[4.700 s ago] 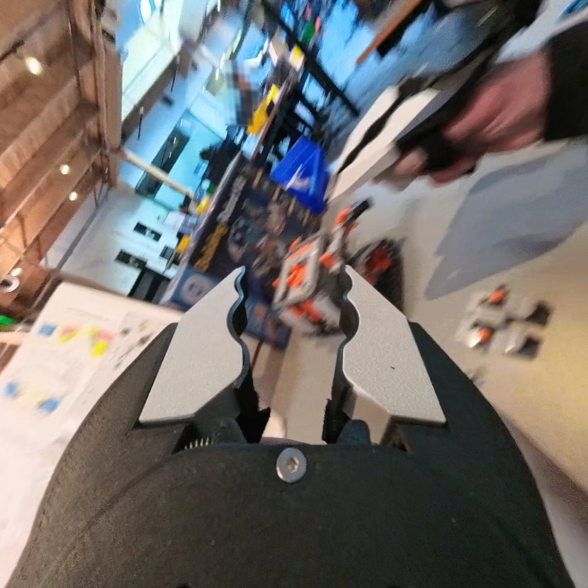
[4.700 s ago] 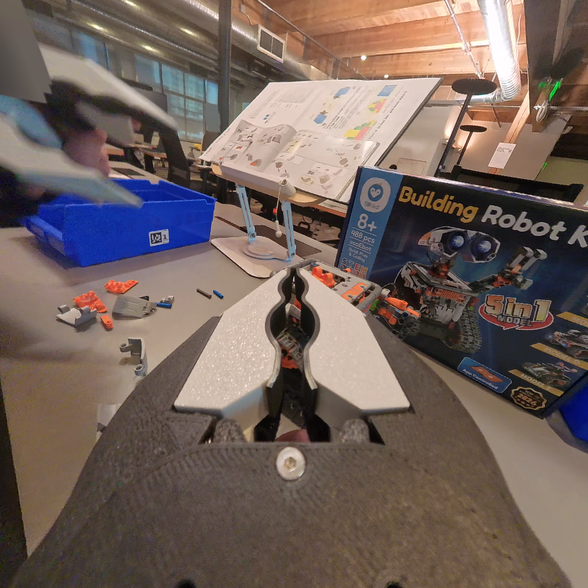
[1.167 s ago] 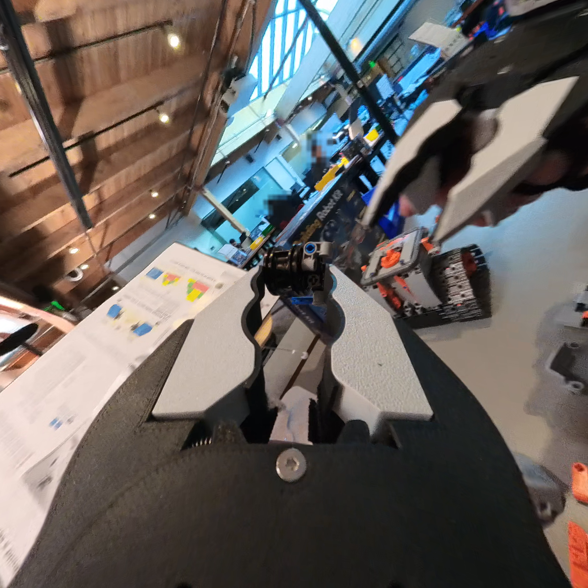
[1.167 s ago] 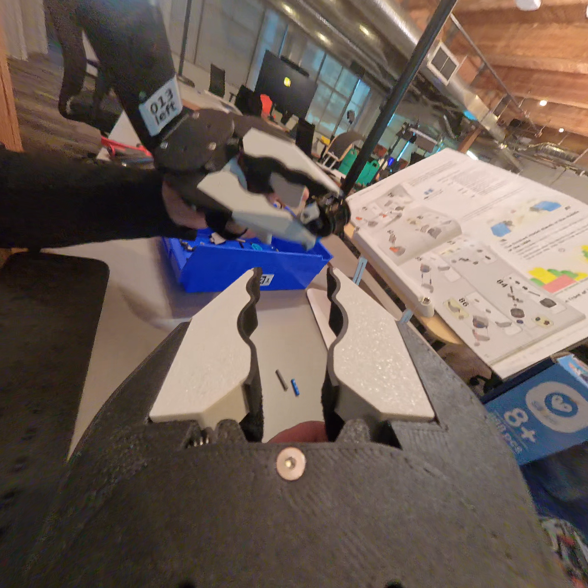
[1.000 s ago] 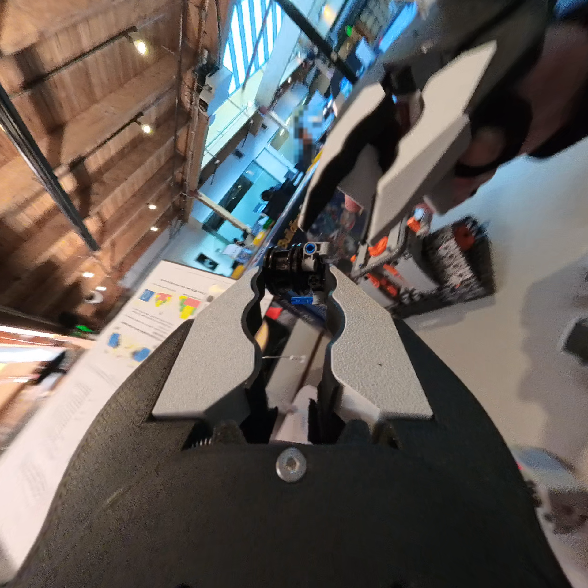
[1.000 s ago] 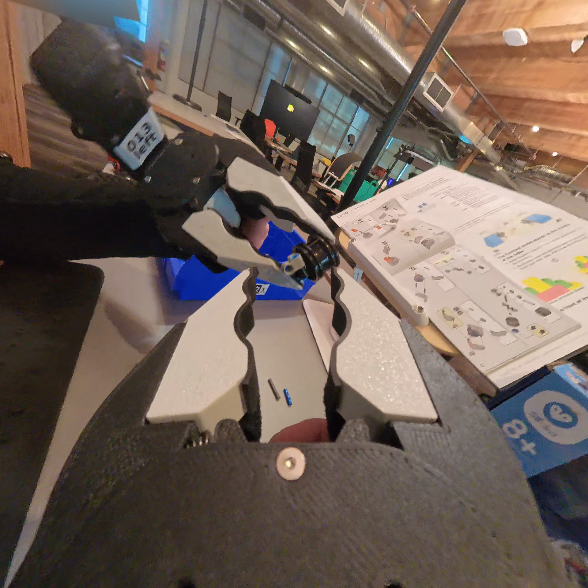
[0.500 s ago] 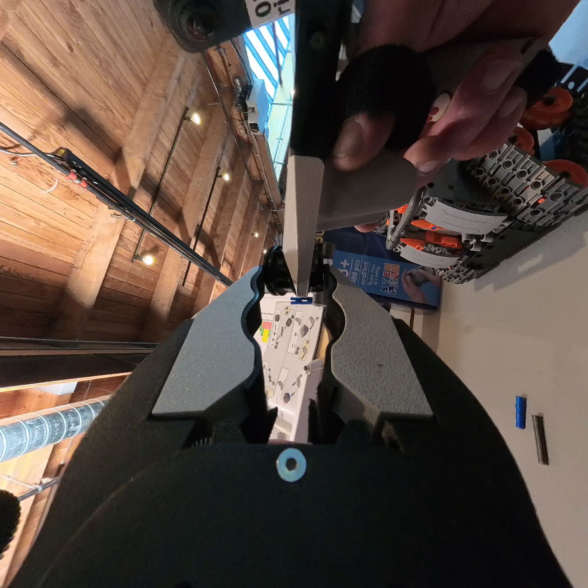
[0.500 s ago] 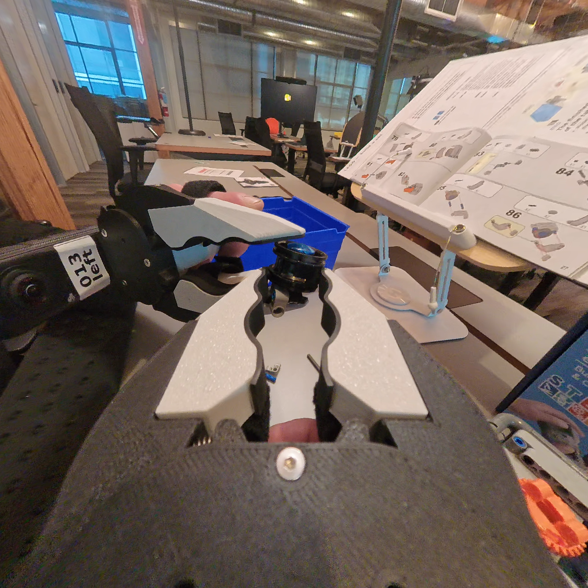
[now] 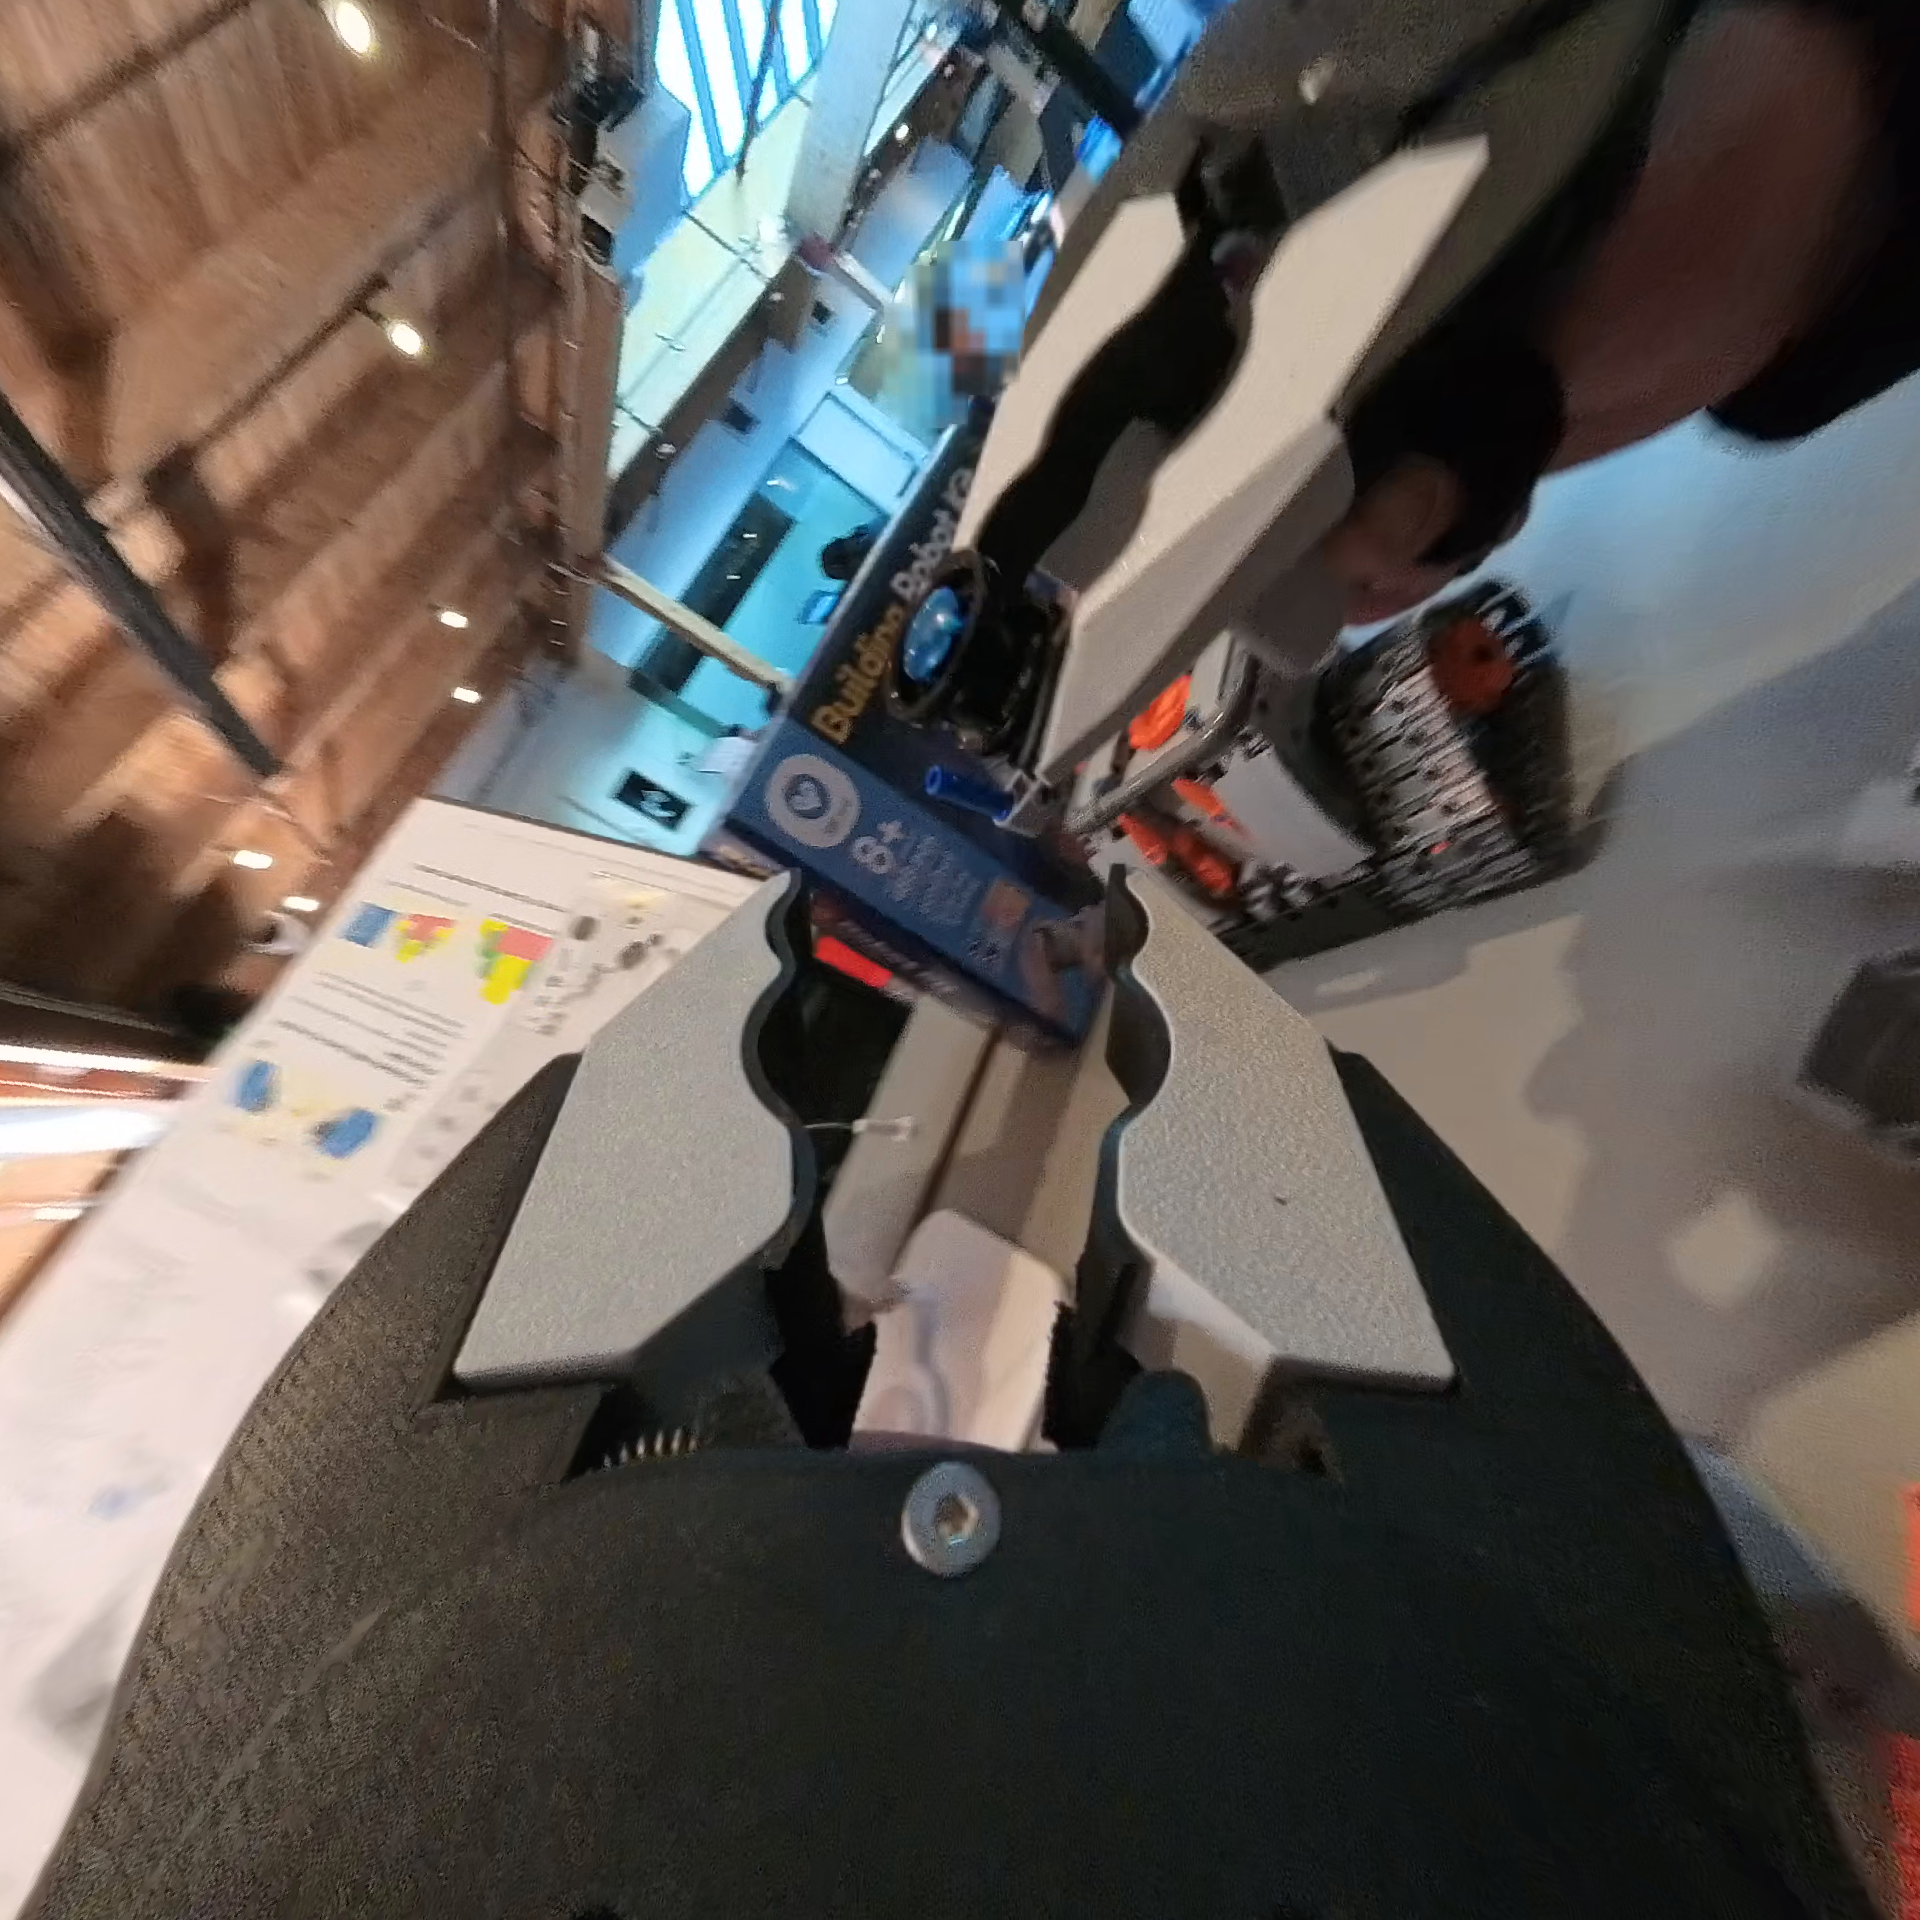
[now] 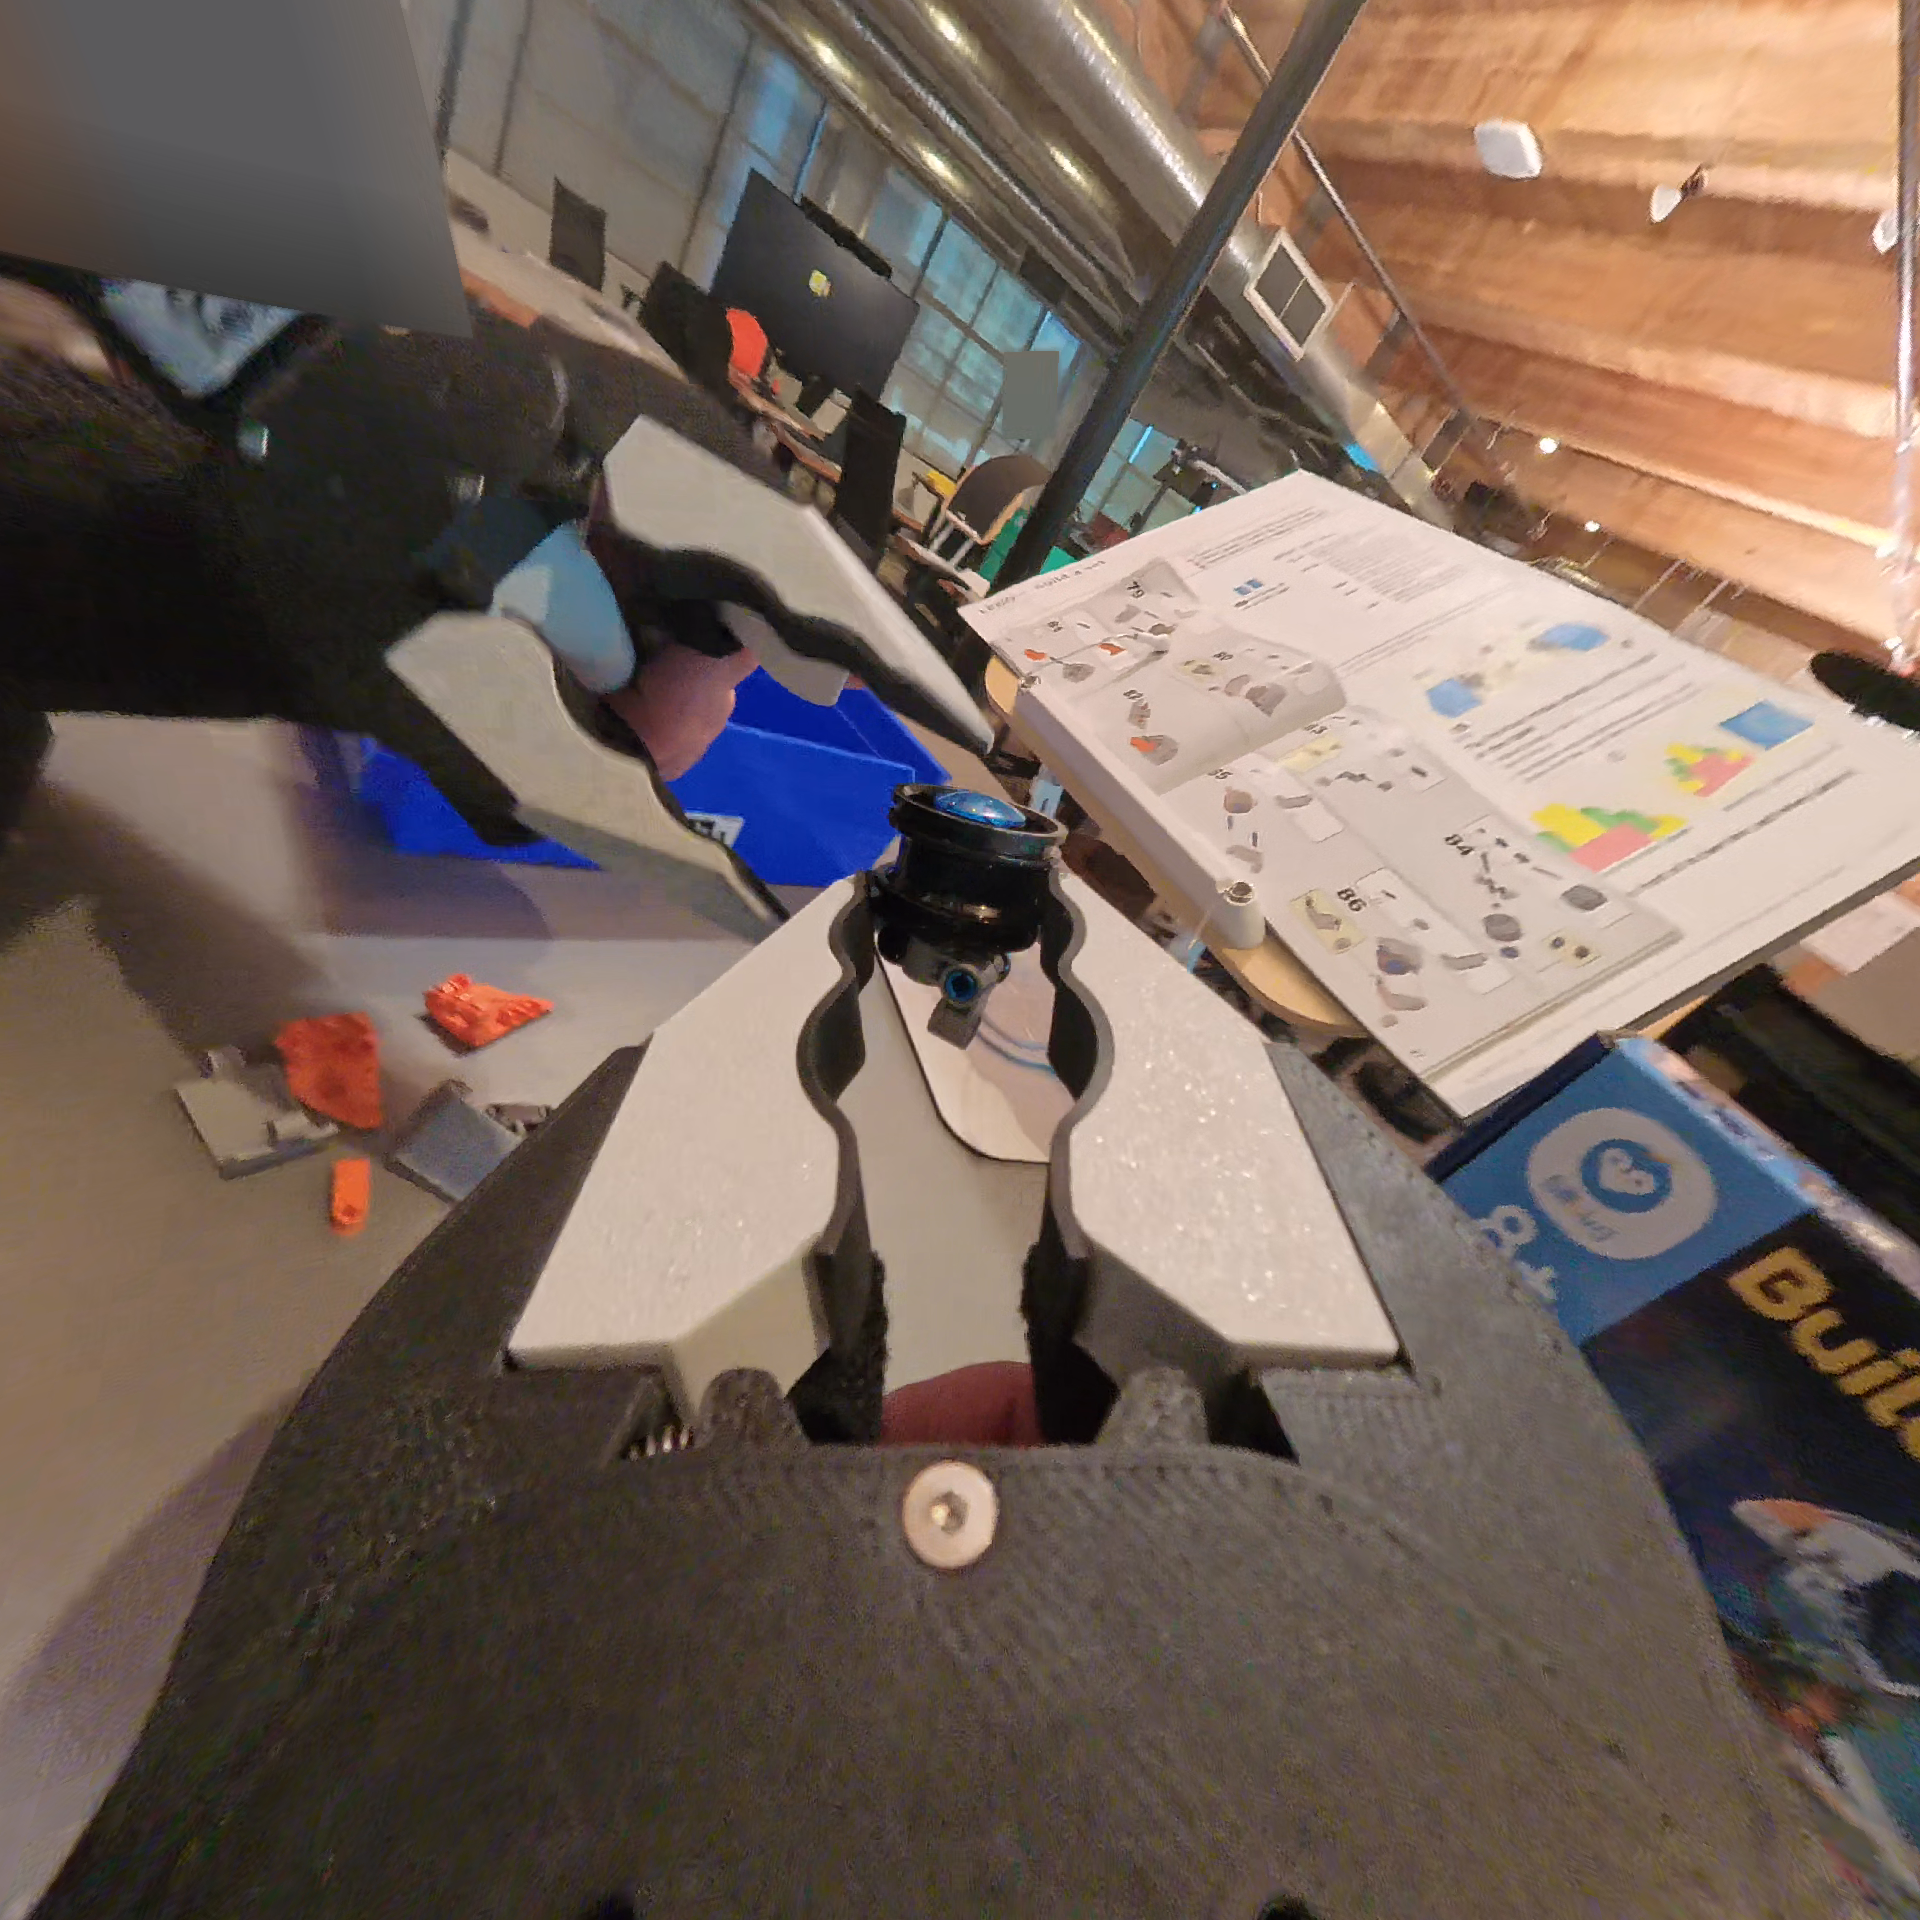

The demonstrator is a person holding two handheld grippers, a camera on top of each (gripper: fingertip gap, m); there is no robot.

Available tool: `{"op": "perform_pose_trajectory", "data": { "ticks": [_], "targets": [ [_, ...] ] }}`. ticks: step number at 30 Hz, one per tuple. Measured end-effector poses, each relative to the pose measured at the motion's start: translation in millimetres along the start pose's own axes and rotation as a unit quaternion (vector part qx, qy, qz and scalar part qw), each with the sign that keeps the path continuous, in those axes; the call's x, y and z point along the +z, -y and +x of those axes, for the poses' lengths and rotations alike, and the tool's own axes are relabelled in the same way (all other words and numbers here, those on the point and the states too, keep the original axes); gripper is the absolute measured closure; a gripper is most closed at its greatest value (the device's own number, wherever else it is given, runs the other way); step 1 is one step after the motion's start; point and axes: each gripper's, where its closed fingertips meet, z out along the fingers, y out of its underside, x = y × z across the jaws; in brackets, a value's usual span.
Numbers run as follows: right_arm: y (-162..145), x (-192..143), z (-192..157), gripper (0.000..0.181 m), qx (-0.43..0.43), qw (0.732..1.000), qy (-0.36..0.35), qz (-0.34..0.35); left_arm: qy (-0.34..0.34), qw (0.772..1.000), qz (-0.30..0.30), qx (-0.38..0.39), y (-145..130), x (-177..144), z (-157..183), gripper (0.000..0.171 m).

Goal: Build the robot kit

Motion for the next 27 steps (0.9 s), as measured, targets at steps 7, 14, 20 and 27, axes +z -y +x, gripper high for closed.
{"op": "perform_pose_trajectory", "data": {
  "ticks": [7, 14, 20, 27],
  "targets": [
    [-16, 7, -19, 0.152, -0.121, 0.991, 0.007, -0.058, -0.080, 0.976, 0.067, -0.193, 23, -6, -1, 0.118],
    [-26, 13, -35, 0.151, -0.180, 0.979, 0.018, -0.091, -0.142, 0.965, 0.029, -0.217, 13, 5, 33, 0.137],
    [-27, 15, -30, 0.152, -0.189, 0.977, -0.001, -0.094, -0.113, 0.965, 0.031, -0.235, 12, 10, 29, 0.140],
    [-20, 11, -18, 0.142, -0.178, 0.980, -0.035, -0.079, -0.092, 0.936, 0.093, -0.328, 25, 6, 8, 0.141]
  ]
}}
